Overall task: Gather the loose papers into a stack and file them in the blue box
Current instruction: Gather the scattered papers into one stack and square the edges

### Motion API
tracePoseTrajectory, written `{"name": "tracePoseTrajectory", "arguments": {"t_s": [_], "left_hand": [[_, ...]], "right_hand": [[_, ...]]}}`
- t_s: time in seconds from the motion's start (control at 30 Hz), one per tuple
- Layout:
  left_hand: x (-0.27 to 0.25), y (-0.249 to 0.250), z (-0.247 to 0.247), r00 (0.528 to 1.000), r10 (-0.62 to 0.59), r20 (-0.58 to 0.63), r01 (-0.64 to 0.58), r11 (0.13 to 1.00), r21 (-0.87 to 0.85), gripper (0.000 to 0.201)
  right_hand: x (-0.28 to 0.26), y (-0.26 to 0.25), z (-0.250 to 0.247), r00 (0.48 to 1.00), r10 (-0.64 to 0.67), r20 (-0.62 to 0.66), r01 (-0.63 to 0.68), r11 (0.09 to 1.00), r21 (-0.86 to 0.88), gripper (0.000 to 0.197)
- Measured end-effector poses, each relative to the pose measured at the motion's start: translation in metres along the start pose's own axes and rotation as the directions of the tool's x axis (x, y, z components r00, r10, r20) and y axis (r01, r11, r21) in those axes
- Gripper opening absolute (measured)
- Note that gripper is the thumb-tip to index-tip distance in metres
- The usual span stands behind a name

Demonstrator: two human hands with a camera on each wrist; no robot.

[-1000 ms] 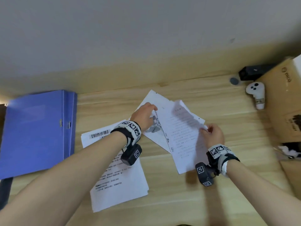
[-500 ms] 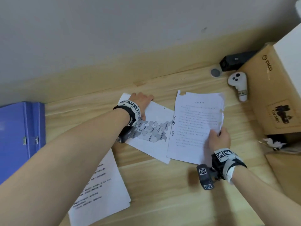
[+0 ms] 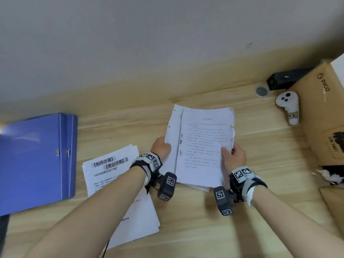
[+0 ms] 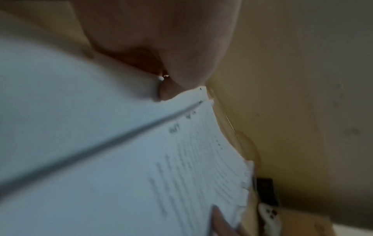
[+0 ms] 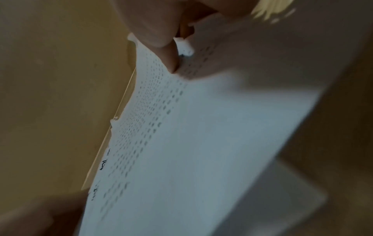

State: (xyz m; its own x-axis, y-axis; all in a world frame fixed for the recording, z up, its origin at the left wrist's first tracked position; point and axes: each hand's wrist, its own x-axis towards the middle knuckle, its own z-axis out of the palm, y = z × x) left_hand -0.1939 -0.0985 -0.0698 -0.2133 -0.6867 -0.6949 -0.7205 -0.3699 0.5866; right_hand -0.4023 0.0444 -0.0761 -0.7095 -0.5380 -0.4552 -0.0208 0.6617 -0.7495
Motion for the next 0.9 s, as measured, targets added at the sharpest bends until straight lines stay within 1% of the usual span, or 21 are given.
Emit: {"name": "tracePoseTrajectory", "arguments": {"t_s": [0.03, 0.07, 0.13, 0.17, 0.2, 0.23, 0.27, 0.3, 0.37, 0.4, 0.43, 0.5, 0.53, 0.6, 0.67, 0.73, 0.8, 0.83, 0.87, 0.9], "left_hand": [[-0.008, -0.012, 0.008, 0.999, -0.041, -0.011, 0.040, 0.994, -0.106, 0.024], [-0.015, -0.024, 0.014, 0.998, -0.068, -0.019, 0.062, 0.974, -0.219, 0.029], [-0.029, -0.044, 0.024, 0.992, -0.128, -0.020, 0.110, 0.916, -0.385, 0.052], [-0.036, -0.050, 0.028, 0.991, -0.131, -0.001, 0.117, 0.890, -0.441, 0.051], [-0.046, -0.050, 0.028, 0.994, -0.105, 0.011, 0.098, 0.880, -0.464, 0.037], [-0.055, -0.051, 0.027, 0.997, -0.078, 0.015, 0.076, 0.880, -0.468, 0.022], [-0.061, -0.051, 0.024, 0.998, -0.063, 0.003, 0.057, 0.880, -0.471, 0.019], [-0.065, -0.053, 0.022, 0.998, -0.057, -0.014, 0.044, 0.880, -0.472, 0.022], [-0.077, -0.055, 0.010, 0.998, -0.038, -0.042, 0.012, 0.864, -0.504, 0.024], [-0.083, -0.056, 0.004, 0.998, -0.031, -0.057, -0.002, 0.860, -0.510, 0.026], [-0.088, -0.060, -0.002, 0.997, -0.023, -0.073, -0.019, 0.852, -0.524, 0.028], [-0.099, -0.070, -0.018, 0.993, -0.020, -0.115, -0.046, 0.840, -0.541, 0.030], [-0.104, -0.077, -0.026, 0.991, -0.023, -0.129, -0.052, 0.834, -0.550, 0.031], [-0.114, -0.096, -0.041, 0.992, -0.031, -0.123, -0.046, 0.816, -0.576, 0.032], [-0.125, -0.115, -0.055, 0.994, -0.033, -0.102, -0.032, 0.815, -0.579, 0.030], [-0.134, -0.132, -0.068, 0.996, -0.032, -0.082, -0.021, 0.818, -0.575, 0.026], [-0.142, -0.148, -0.081, 0.996, -0.024, -0.088, -0.032, 0.809, -0.586, 0.022], [-0.146, -0.158, -0.087, 0.992, -0.031, -0.121, -0.047, 0.804, -0.593, 0.023], [-0.149, -0.169, -0.094, 0.977, -0.056, -0.207, -0.070, 0.829, -0.555, 0.025], [-0.149, -0.182, -0.100, 0.935, -0.099, -0.340, -0.068, 0.892, -0.446, 0.030]], "right_hand": [[-0.004, -0.002, 0.008, 0.999, -0.002, 0.032, 0.004, 0.997, -0.072, 0.004], [-0.009, -0.003, 0.014, 0.999, 0.001, 0.055, 0.006, 0.990, -0.138, 0.007], [-0.018, -0.006, 0.024, 0.997, 0.004, 0.074, 0.012, 0.975, -0.221, 0.016], [-0.021, -0.005, 0.026, 0.997, 0.000, 0.082, 0.020, 0.969, -0.248, 0.018], [-0.024, -0.005, 0.029, 0.995, -0.012, 0.097, 0.038, 0.962, -0.270, 0.018], [-0.027, -0.006, 0.031, 0.992, -0.029, 0.119, 0.062, 0.956, -0.286, 0.016], [-0.029, -0.006, 0.032, 0.988, -0.045, 0.144, 0.087, 0.951, -0.296, 0.014], [-0.031, -0.006, 0.033, 0.985, -0.067, 0.161, 0.113, 0.947, -0.300, 0.012], [-0.031, -0.005, 0.038, 0.979, -0.121, 0.164, 0.163, 0.947, -0.277, 0.010], [-0.032, -0.005, 0.042, 0.977, -0.148, 0.156, 0.184, 0.950, -0.251, 0.014], [-0.034, -0.005, 0.046, 0.975, -0.158, 0.155, 0.190, 0.957, -0.219, 0.023], [-0.046, -0.012, 0.056, 0.973, -0.130, 0.188, 0.148, 0.985, -0.084, 0.040], [-0.054, -0.017, 0.061, 0.968, -0.098, 0.230, 0.106, 0.994, -0.023, 0.042], [-0.073, -0.026, 0.072, 0.942, -0.084, 0.325, 0.071, 0.996, 0.050, 0.029], [-0.090, -0.032, 0.083, 0.915, -0.107, 0.390, 0.089, 0.994, 0.065, 0.015], [-0.103, -0.033, 0.096, 0.906, -0.126, 0.404, 0.121, 0.992, 0.038, 0.023], [-0.115, -0.034, 0.105, 0.909, -0.157, 0.386, 0.171, 0.985, -0.003, 0.022], [-0.121, -0.034, 0.108, 0.914, -0.176, 0.365, 0.188, 0.982, 0.002, 0.017], [-0.126, -0.033, 0.111, 0.921, -0.189, 0.341, 0.198, 0.980, 0.008, 0.013], [-0.130, -0.033, 0.113, 0.928, -0.199, 0.314, 0.207, 0.978, 0.008, 0.011]]}}
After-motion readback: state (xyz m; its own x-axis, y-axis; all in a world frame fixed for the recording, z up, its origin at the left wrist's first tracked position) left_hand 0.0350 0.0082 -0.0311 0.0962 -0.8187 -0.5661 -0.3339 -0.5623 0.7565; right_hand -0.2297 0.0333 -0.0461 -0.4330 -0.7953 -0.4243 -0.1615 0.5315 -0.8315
